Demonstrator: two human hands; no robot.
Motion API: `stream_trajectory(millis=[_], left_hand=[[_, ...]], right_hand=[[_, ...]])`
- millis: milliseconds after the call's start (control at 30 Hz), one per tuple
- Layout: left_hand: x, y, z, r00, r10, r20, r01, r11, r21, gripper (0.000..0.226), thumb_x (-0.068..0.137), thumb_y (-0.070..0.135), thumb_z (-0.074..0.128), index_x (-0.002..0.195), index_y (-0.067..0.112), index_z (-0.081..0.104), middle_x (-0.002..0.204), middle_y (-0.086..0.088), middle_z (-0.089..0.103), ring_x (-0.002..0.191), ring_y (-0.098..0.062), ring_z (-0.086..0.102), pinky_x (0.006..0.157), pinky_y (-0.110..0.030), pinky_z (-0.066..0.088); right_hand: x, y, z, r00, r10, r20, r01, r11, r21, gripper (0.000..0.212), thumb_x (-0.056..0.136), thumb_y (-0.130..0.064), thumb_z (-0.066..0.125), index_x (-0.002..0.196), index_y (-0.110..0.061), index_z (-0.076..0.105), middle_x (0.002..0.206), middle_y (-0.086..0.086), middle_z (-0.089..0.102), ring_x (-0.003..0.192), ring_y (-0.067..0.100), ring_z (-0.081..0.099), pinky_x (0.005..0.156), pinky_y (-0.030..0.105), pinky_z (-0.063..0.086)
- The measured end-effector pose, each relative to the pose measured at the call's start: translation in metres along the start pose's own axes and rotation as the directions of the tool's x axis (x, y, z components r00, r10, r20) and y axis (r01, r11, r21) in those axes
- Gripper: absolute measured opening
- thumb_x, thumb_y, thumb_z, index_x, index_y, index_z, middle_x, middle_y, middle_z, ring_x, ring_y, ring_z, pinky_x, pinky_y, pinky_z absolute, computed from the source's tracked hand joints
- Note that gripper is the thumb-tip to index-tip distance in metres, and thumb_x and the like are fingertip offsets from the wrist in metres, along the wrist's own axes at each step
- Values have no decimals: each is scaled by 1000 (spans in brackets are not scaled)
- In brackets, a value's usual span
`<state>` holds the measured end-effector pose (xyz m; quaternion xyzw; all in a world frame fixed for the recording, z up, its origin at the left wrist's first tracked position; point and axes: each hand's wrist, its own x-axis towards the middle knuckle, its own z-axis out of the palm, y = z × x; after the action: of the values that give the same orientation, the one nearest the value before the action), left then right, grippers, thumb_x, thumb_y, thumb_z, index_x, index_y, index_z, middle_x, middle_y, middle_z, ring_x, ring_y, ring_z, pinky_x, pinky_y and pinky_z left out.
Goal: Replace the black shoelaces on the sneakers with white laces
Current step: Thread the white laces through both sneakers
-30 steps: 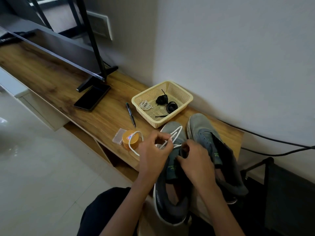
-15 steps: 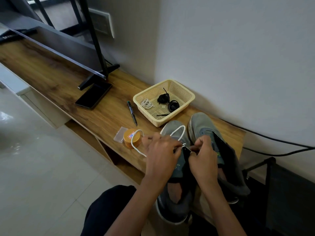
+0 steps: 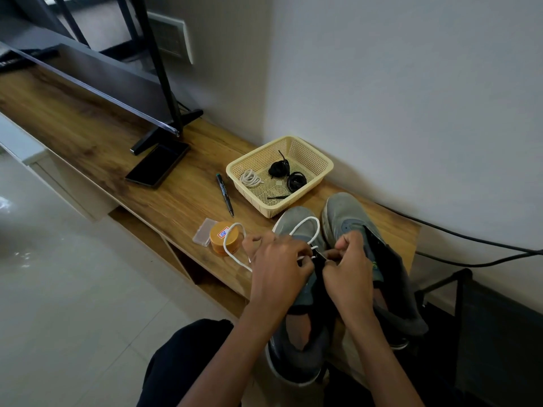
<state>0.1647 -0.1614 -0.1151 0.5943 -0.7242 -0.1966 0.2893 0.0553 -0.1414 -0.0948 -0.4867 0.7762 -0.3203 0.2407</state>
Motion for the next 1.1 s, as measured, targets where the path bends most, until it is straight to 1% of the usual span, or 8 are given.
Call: stream_trajectory(millis=[67, 200, 333, 467, 600, 833, 933, 1100], left_hand=[[-1, 1, -1, 1000, 5, -10, -5, 1000, -5, 26, 74, 33, 47, 77, 25, 71, 76, 8, 67, 80, -14, 56, 80, -45, 45], [-2, 2, -3, 996, 44, -75, -47, 998, -36, 8, 74, 15, 67, 78, 19, 73, 78, 3, 69, 79, -12, 55, 79, -16, 32], [-2, 1, 0, 996, 16, -85, -20, 999, -50, 11, 73, 19, 62, 77, 21, 72, 76, 5, 68, 79, -14, 55, 80, -40, 43], [-4, 2, 0, 988, -29, -149, 27, 1000, -16, 13, 70, 24, 59, 74, 26, 71, 75, 9, 68, 82, -13, 56, 85, -29, 17], [-2, -1, 1, 994, -29, -109, 26, 999, -34, 14, 75, 27, 58, 78, 28, 72, 80, 11, 69, 86, -11, 57, 94, -42, 27], [2, -2, 5, 1000, -6, -6, 6, 1000, -21, 16, 81, 26, 60, 87, 27, 75, 85, 9, 72, 88, -12, 60, 93, -46, 39], [1, 1, 4, 1000, -14, -8, 14, 999, 48, 23, 82, 35, 53, 89, 31, 74, 87, 13, 72, 93, -11, 59, 102, -45, 25], [-1, 8, 1, 999, -13, -34, 18, 991, 134, 15, 86, 26, 60, 91, 32, 73, 91, 14, 69, 98, -10, 54, 95, -33, 8]], right_hand=[[0, 0, 0, 1000, 3, 3, -3, 1000, 4, 31, 78, 6, 53, 88, -19, 39, 81, -4, 57, 75, 14, 56, 59, 32, 43], [0, 1, 0, 1000, 2, 7, -2, 1000, 8, 30, 78, 6, 52, 88, -19, 38, 81, -4, 58, 75, 14, 56, 60, 32, 42], [1, 2, 0, 1000, 3, 13, -3, 1000, 10, 30, 78, 6, 52, 88, -19, 38, 82, -2, 58, 75, 14, 56, 58, 32, 42], [2, 3, 1, 1000, -4, 7, 4, 1000, 6, 30, 78, 5, 53, 88, -19, 39, 82, 0, 59, 74, 15, 56, 58, 32, 43], [3, 4, 2, 1000, -7, 8, 7, 1000, 1, 30, 78, 5, 54, 87, -19, 40, 83, 0, 59, 75, 16, 56, 58, 32, 43], [2, 3, 1, 1000, -5, 15, 5, 1000, 4, 29, 78, 4, 55, 85, -20, 39, 83, -1, 60, 75, 14, 56, 55, 28, 39], [2, 1, -1, 1000, 3, 29, -4, 1000, 28, 28, 78, 2, 56, 85, -20, 41, 82, -2, 60, 76, 14, 57, 60, 31, 43], [2, -1, -2, 999, -20, 33, 17, 996, 89, 16, 82, -6, 58, 86, -16, 46, 77, -1, 57, 71, 14, 55, 61, 32, 44]])
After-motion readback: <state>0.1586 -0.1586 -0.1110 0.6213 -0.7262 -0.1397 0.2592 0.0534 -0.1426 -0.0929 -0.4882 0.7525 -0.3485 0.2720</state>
